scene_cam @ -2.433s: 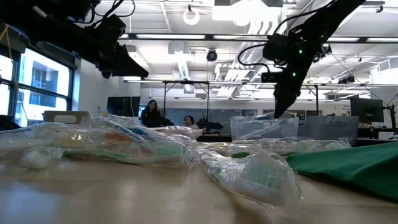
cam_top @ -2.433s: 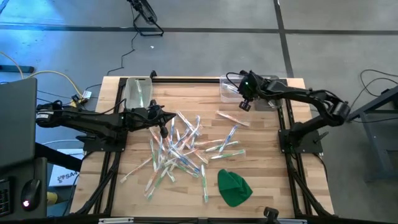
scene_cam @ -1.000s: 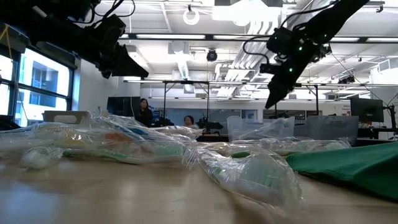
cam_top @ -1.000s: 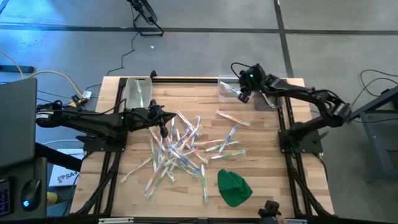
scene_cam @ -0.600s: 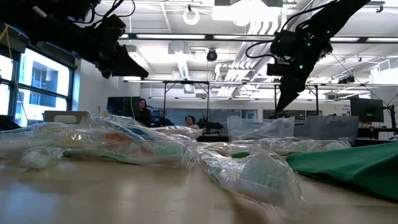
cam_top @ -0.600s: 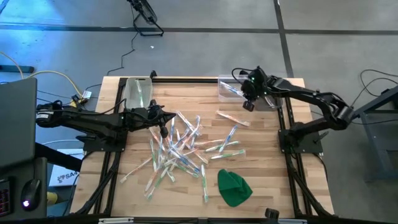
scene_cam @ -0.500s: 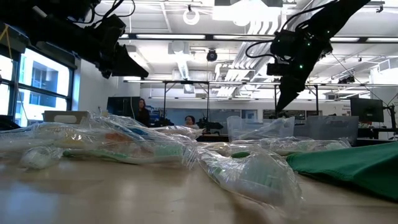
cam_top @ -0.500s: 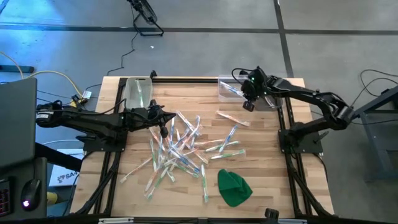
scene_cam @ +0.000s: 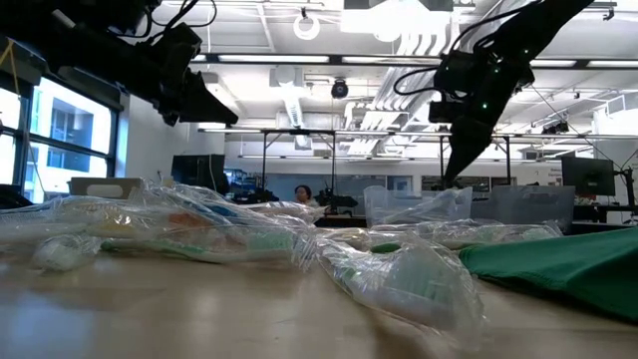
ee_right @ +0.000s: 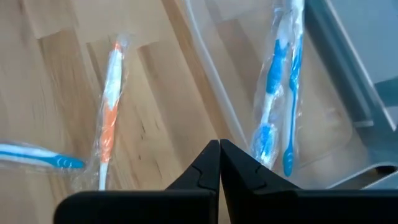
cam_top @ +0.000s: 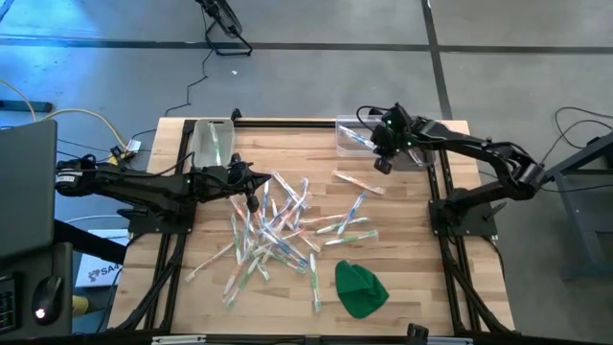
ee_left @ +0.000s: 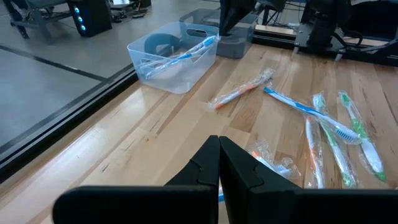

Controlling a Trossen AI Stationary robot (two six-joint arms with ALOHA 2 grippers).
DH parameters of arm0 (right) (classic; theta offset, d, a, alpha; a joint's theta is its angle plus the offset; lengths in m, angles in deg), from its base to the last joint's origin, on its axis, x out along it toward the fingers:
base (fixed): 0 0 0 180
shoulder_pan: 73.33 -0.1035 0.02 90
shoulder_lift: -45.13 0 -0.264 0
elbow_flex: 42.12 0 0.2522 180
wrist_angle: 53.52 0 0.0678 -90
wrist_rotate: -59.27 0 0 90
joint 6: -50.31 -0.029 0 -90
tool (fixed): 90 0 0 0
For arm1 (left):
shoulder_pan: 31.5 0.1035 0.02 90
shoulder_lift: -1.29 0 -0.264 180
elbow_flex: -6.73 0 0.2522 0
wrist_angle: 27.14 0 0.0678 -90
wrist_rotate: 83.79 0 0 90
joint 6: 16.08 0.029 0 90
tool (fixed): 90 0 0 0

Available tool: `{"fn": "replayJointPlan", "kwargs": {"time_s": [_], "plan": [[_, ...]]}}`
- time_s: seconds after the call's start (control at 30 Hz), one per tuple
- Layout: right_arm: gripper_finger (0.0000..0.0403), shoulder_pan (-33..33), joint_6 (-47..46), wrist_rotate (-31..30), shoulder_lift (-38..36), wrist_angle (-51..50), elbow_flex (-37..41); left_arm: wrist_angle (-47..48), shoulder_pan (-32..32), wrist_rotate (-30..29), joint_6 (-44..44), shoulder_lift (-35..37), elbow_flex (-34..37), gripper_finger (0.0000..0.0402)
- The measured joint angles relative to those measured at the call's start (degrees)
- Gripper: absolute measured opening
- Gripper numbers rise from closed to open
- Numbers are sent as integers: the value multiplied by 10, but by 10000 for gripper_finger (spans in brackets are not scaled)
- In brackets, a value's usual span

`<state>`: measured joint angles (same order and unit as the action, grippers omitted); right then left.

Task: Pick & Place Toothbrushes
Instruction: Put the blue toothbrush into the transparent bin

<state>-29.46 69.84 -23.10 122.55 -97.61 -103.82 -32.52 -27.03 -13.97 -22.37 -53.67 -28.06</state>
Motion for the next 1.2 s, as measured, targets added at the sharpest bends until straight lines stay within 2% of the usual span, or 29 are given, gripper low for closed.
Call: {"fn": "replayJointPlan", "kwargs": {"time_s": [0.37, 0.57, 0.73, 0.93, 1.2], "plan": [[3, 0, -11, -39, 64, 57, 0, 0, 0, 0, 0, 0, 0, 0], [3, 0, -15, -103, 79, 87, 0, 0, 0, 0, 0, 0, 0, 0], [3, 0, -14, -125, 78, 139, 0, 0, 0, 0, 0, 0, 0, 0], [3, -10, -26, -108, 76, 132, 0, 3, 0, 0, 0, 0, 0, 0], [3, -84, -41, -106, 35, 124, 0, 13, 0, 0, 0, 0, 0, 0]]}}
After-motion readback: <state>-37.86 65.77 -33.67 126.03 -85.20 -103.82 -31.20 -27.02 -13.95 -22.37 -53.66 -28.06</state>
